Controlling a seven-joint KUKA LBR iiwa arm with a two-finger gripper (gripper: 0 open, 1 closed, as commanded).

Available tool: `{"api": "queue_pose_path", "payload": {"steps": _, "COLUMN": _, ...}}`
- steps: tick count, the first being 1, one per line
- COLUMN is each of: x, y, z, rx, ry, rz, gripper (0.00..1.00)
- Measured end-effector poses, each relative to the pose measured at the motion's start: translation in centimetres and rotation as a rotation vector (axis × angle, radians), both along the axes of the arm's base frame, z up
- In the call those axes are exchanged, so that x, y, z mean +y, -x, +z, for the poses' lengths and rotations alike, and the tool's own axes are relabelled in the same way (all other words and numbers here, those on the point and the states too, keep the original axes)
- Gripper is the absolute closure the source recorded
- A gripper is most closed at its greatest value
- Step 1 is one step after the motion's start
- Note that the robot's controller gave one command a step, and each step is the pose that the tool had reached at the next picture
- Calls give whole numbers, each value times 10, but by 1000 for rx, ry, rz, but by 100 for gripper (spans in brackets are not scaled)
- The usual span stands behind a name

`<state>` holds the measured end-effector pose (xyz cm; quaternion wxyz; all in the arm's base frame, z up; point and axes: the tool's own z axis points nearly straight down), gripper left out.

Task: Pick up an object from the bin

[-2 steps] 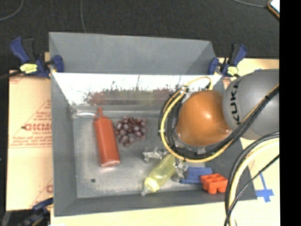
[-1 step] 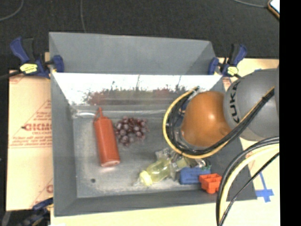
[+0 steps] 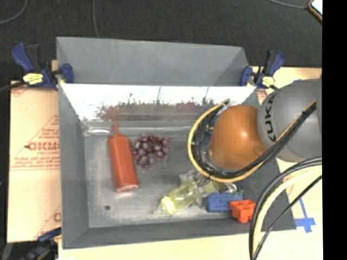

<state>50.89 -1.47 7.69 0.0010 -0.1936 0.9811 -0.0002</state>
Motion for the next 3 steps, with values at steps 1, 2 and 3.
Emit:
{"api": "queue_pose_path", "payload": {"steps": 1, "x": 0, "y": 2, "z": 16, "rx": 4, "ry": 0, "rz": -1, "gripper": 100}}
{"api": "queue_pose_path", "payload": {"steps": 2, "x": 0, "y": 0, "z": 40, "rx": 0, "ry": 0, "rz": -2, "gripper": 100}}
{"api": "queue_pose_path", "payload": {"steps": 3, "x": -1, "y": 0, "z": 54, "rx": -2, "ry": 1, "rz": -3, "gripper": 100}}
